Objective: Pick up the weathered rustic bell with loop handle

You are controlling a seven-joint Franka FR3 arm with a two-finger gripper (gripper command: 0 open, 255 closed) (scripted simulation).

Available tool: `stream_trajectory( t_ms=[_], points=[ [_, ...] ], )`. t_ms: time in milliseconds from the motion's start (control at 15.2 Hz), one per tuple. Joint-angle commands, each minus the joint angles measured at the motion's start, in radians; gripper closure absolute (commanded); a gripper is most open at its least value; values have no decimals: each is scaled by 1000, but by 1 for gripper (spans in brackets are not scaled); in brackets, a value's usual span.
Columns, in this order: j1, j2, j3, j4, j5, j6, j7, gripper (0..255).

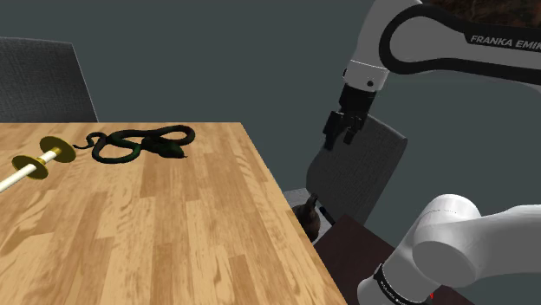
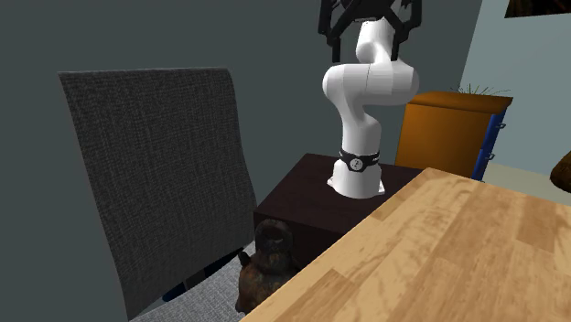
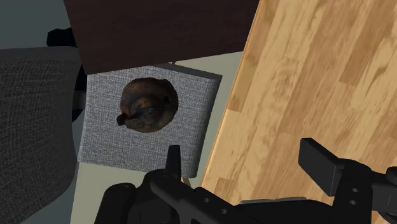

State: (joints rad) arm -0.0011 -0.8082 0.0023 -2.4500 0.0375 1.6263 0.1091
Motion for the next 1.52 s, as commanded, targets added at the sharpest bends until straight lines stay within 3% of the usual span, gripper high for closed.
stream_trajectory(
  t_ms=[0, 726, 1452],
  points=[
    [0, 0, 0, 0, 0, 0, 0, 0],
    [-96, 284, -64, -115, -15, 297, 72, 0],
    [-171, 669, -144, -116, 9, 580, 116, 0]
  ],
)
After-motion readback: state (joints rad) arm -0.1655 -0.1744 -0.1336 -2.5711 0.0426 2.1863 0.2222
